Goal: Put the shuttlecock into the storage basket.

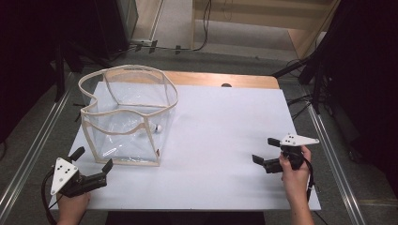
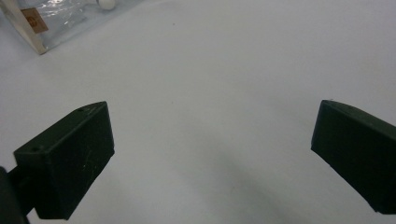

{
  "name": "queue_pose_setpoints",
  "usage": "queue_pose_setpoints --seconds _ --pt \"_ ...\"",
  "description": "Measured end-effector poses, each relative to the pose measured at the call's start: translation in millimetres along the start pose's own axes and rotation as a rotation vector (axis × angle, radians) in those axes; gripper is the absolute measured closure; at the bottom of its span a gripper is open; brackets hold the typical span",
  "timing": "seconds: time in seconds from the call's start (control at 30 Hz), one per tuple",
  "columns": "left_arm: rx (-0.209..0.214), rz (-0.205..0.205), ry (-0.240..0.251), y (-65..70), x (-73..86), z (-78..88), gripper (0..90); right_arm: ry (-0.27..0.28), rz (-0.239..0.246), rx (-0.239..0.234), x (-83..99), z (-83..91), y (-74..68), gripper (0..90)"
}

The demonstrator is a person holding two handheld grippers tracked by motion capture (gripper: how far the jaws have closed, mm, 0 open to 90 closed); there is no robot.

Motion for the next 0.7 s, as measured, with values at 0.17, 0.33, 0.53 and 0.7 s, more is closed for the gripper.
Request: queue_pose_setpoints --seconds 0.17,0.33,0.53,0.7 --pt "0.003 0.002 0.0 0.0 -0.1 0.3 0.0 0.002 -0.002 0.012 3.6 6.8 4.0 0.0" --pt "0.001 0.0 0.0 0.0 -0.1 0.2 0.0 0.004 -0.009 0.024 7.5 13.7 7.1 0.0" --pt "0.002 0.002 0.001 -0.2 -0.3 0.5 0.0 0.008 -0.014 0.031 11.6 19.5 10.1 0.0" --pt "0.002 0.002 0.0 -0.2 -0.2 0.6 0.0 0.009 -0.025 0.041 16.4 23.6 12.8 0.0"
Point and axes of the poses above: each handheld gripper's, and its own axes: z roughly backward along the jaws, x roughly out of its underside, y roughly to its right, the point moved 8 cm from there along -z, roughly forward along the jaws, and after that the axes turned 12 degrees about y, right-handed, at the moved point
